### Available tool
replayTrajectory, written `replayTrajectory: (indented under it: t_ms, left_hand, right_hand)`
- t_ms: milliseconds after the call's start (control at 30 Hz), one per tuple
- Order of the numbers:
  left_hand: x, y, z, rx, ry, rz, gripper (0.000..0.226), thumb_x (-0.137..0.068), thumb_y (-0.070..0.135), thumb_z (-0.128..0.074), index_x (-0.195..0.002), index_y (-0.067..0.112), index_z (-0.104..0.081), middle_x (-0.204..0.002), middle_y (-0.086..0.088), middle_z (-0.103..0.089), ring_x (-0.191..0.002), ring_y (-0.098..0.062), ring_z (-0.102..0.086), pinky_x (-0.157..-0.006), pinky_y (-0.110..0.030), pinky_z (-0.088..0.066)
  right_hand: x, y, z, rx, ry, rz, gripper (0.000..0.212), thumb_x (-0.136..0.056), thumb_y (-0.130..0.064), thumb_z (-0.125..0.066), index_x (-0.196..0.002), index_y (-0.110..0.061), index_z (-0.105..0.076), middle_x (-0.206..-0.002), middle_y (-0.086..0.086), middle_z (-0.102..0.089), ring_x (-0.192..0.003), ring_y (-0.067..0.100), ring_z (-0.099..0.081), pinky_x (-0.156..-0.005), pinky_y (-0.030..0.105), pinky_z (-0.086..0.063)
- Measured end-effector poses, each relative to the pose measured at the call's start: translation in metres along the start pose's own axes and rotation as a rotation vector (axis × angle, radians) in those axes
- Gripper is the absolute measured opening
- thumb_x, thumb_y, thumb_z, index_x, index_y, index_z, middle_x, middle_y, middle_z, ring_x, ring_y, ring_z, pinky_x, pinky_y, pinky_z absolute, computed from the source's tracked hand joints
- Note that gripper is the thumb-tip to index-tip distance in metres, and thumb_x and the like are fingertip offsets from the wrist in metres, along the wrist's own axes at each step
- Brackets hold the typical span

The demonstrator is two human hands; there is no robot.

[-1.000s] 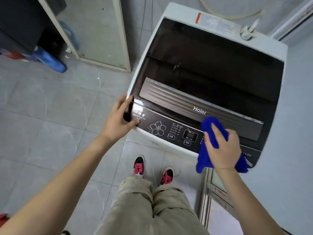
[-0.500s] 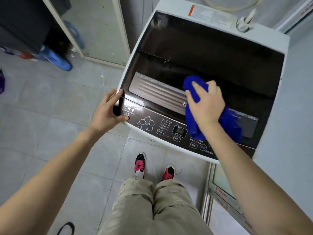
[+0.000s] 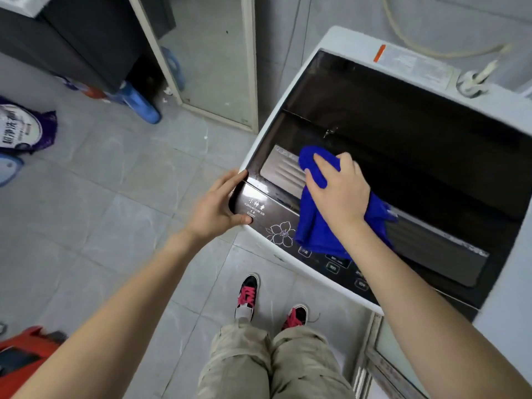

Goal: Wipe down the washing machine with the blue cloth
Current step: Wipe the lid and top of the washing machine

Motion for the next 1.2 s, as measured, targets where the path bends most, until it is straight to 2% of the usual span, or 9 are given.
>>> replayTrajectory:
  t_ms: [100,233,300,433,567,767,900,1067,1200]
  left_hand:
    - [0.004,-0.001,-0.002,0.125,-0.002,0.034,0.1,-0.062,0.009,-0.093,-0.148,0.017,-0.045,-0.149,-0.001,-0.046,-0.133,0.003,-0.039,-0.112,-0.01,-0.028]
    - [0.011,-0.012,-0.001,0.274,-0.014,0.112,0.095,-0.07,0.011,-0.09,-0.151,0.023,-0.042,-0.15,0.009,-0.049,-0.139,-0.005,-0.044,-0.115,-0.031,-0.038]
    - [0.011,-0.019,0.0,0.302,-0.03,0.125,0.091,-0.072,0.004,-0.087,-0.15,0.02,-0.043,-0.149,0.01,-0.051,-0.137,-0.004,-0.046,-0.116,-0.03,-0.038]
    - [0.007,-0.031,0.0,0.32,-0.063,0.13,0.092,-0.068,0.004,-0.09,-0.143,0.033,-0.046,-0.137,0.029,-0.056,-0.131,0.0,-0.052,-0.112,-0.024,-0.04]
    - [0.004,-0.036,-0.001,0.34,-0.047,0.109,0.094,-0.065,0.004,-0.091,-0.146,0.025,-0.048,-0.146,0.013,-0.054,-0.132,-0.003,-0.052,-0.11,-0.021,-0.04]
    - [0.004,-0.031,0.004,0.362,-0.09,0.097,0.094,-0.065,0.0,-0.09,-0.146,0.022,-0.048,-0.146,0.013,-0.053,-0.131,-0.003,-0.053,-0.111,-0.024,-0.042]
    - [0.002,-0.028,0.007,0.33,-0.086,0.094,0.093,-0.065,0.002,-0.091,-0.143,0.032,-0.049,-0.145,0.015,-0.053,-0.127,0.003,-0.054,-0.105,-0.013,-0.041]
    - [-0.003,-0.035,0.01,0.289,-0.134,0.075,0.093,-0.065,0.007,-0.092,-0.143,0.035,-0.049,-0.144,0.02,-0.053,-0.125,0.002,-0.055,-0.107,-0.023,-0.045]
    - [-0.005,-0.037,0.01,0.291,-0.124,0.072,0.092,-0.063,0.005,-0.093,-0.134,0.043,-0.05,-0.142,0.018,-0.055,-0.122,0.004,-0.057,-0.105,-0.018,-0.044]
  right_hand:
    - [-0.026,-0.032,-0.011,-0.021,-0.028,0.078,0.038,-0.09,-0.039,-0.067,-0.124,-0.021,-0.069,-0.107,0.01,-0.06,-0.089,0.029,-0.058,-0.06,0.033,-0.048]
    - [0.042,-0.048,-0.016,-0.026,-0.167,0.658,0.049,-0.076,-0.039,-0.081,-0.119,-0.021,-0.071,-0.102,0.008,-0.065,-0.084,0.026,-0.063,-0.055,0.029,-0.049]
    - [0.046,-0.038,-0.016,-0.047,-0.213,0.742,0.051,-0.075,-0.038,-0.082,-0.12,-0.019,-0.07,-0.1,0.009,-0.064,-0.084,0.025,-0.064,-0.054,0.03,-0.052]
    - [-0.035,-0.032,-0.027,-0.061,-0.039,0.448,0.037,-0.087,-0.04,-0.068,-0.117,-0.02,-0.073,-0.091,0.011,-0.059,-0.081,0.029,-0.063,-0.052,0.031,-0.052]
    - [-0.104,-0.015,-0.032,-0.098,-0.008,0.063,0.04,-0.093,-0.041,-0.061,-0.125,-0.019,-0.069,-0.101,0.013,-0.056,-0.085,0.031,-0.06,-0.066,0.032,-0.046]
    - [-0.09,-0.031,-0.019,-0.078,-0.057,-0.08,0.043,-0.096,-0.044,-0.058,-0.133,-0.024,-0.064,-0.109,0.009,-0.054,-0.09,0.024,-0.057,-0.069,0.029,-0.042]
    - [-0.061,-0.038,-0.01,-0.012,-0.141,0.124,0.042,-0.095,-0.042,-0.061,-0.132,-0.025,-0.064,-0.107,0.009,-0.054,-0.093,0.026,-0.056,-0.063,0.031,-0.041]
    - [-0.065,0.034,0.012,-0.087,-0.004,-0.327,0.043,-0.098,-0.042,-0.058,-0.136,-0.022,-0.061,-0.117,0.009,-0.051,-0.102,0.025,-0.059,-0.084,0.034,-0.048]
    - [-0.038,0.06,0.026,-0.052,0.07,-0.463,0.043,-0.098,-0.043,-0.057,-0.135,-0.022,-0.062,-0.117,0.009,-0.052,-0.098,0.024,-0.059,-0.081,0.029,-0.041]
Point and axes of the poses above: each hand's wrist, its own x-axis away from the middle knuckle, its own z-axis out of the back of the hand, y = z × x, the point moved 3 cm from there along -x, towards the middle knuckle
